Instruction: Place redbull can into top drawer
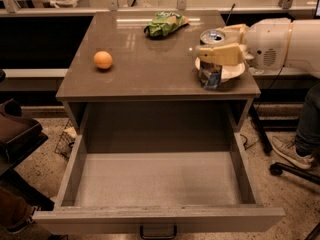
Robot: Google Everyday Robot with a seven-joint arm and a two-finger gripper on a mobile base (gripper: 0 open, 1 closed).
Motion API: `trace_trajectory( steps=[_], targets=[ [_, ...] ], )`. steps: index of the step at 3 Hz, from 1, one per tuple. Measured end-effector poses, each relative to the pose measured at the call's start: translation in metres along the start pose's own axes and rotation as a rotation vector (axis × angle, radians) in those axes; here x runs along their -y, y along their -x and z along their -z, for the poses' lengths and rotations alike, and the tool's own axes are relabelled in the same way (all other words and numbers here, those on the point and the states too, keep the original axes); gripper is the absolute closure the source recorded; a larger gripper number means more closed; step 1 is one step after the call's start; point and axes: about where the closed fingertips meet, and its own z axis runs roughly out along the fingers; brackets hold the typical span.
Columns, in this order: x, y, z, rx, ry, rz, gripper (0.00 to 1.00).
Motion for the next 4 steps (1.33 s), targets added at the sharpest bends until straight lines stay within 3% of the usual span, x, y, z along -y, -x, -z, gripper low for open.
trace_trajectory(
  steps=[2,4],
  targets=[
    [-0.045,-0.072,-0.054,-0.011,0.107,-0.048,1.00],
    [-0.074,-0.156,-0.120,0.041,0.181,-0.079,1.00]
  ],
)
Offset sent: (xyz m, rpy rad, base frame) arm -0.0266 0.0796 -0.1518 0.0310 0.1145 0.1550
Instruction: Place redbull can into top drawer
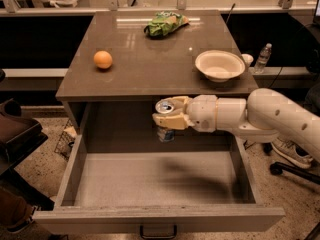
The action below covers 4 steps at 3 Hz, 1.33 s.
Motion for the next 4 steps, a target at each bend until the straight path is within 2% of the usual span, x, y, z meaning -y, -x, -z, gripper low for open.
trace_trajectory(
  steps=[1,2,4],
  targets=[
    [-0.007,-0.047,-0.028,0.006,0.028,-0.005,1.00],
    [-0.012,-0.070,-0.041,-0.006,0.034,-0.002,1.00],
    [-0.028,-0.096,-0.058,0.031,0.024,0.005,0.98]
  ],
)
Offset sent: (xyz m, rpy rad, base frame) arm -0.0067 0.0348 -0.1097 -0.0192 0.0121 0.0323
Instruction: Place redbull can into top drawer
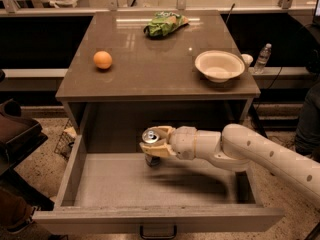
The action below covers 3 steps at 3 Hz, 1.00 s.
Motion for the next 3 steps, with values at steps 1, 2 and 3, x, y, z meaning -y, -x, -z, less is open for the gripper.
trace_trajectory(
  steps=[1,2,3],
  targets=[
    [-0.0006,0.0011,-0.0012,-0.002,0.005,-0.001,0.76],
    [-0.0017,0.0018,-0.0031,-0.001,0.009,0.000,0.52],
    [-0.0032,0.0027,-0.0055,0.000,0.014,0.001,0.21]
  ],
)
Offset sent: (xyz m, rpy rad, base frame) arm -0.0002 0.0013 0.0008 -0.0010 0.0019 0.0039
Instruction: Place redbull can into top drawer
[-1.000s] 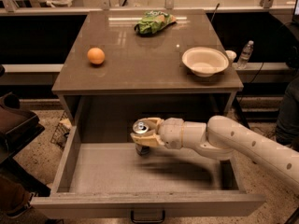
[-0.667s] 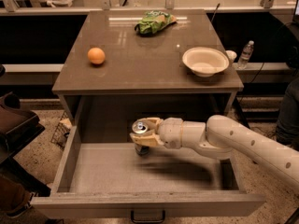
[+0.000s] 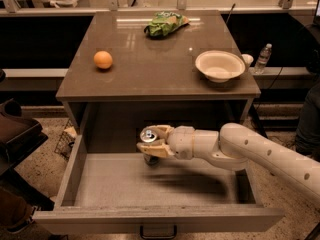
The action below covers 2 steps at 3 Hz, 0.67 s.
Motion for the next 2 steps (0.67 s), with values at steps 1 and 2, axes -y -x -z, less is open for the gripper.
trace_trajectory(
  steps=[1,2],
  targets=[
    [-0.0012,0.0007,-0.0019,0.001,0.004,0.001,0.00],
    [-0.0012,0.0007,-0.0020,0.001,0.004,0.001,0.00]
  ],
)
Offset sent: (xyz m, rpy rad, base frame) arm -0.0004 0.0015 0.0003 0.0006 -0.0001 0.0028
